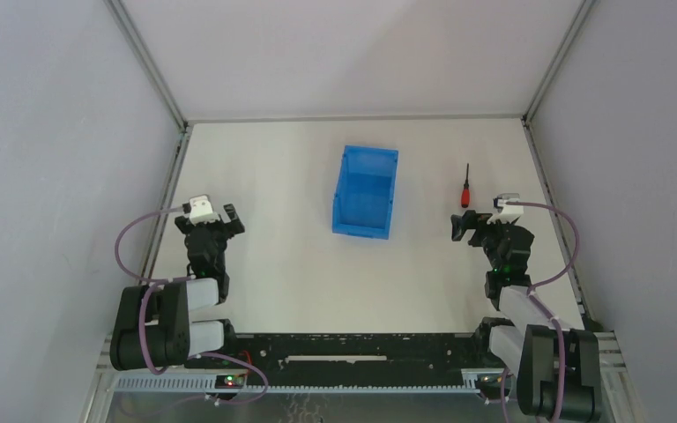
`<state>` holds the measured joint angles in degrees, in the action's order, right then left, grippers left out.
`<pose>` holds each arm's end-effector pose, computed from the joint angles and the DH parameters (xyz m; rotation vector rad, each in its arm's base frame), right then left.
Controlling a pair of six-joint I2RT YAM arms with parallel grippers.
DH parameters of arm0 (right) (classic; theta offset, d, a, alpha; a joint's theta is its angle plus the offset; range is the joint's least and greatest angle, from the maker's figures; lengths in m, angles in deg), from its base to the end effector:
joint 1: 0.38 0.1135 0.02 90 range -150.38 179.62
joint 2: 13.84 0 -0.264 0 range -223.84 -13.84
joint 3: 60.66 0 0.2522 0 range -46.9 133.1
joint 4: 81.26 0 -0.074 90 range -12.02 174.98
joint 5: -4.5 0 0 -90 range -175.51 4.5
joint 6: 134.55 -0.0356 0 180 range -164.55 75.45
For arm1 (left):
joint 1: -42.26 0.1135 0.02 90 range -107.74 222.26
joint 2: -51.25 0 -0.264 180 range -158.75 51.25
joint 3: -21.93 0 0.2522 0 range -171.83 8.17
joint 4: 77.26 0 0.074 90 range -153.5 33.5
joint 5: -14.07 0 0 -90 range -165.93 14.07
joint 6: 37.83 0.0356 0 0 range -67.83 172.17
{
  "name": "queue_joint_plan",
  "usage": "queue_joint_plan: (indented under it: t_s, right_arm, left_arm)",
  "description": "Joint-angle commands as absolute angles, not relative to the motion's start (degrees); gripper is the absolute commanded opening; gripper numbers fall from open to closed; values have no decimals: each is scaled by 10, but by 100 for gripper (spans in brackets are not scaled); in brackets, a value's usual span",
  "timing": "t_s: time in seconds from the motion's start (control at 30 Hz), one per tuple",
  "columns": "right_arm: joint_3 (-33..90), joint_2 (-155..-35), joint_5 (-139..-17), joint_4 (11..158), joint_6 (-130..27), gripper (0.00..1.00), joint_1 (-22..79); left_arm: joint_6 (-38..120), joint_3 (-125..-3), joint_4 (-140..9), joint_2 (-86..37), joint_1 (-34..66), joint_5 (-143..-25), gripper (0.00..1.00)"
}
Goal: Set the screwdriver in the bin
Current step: Pick up the screwdriver from the center of the board.
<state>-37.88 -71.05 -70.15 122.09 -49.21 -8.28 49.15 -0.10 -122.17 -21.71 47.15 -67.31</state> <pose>0.1908 -0.0170 0.1720 -0.0015 1.7612 0.1951 0.2090 0.0232 0.1587 -0.2286 1.6612 0.1506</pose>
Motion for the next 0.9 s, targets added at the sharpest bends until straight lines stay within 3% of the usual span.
queue_joint_plan:
  t_s: [0.0,0.3,0.57,0.87]
  right_arm:
    - [-368,-712,-703,1244,-497,100,-87]
    - [-364,-712,-699,1240,-493,100,-86]
    - [-313,-639,-752,1137,-517,100,-85]
    - [-24,-636,-795,696,-559,100,-83]
  left_arm:
    - [500,-26,-1243,-207,467,-671,100]
    - [500,-26,-1243,-207,467,-671,100]
    - [500,-26,-1243,-207,467,-671,100]
    - [500,-26,-1243,-207,467,-671,100]
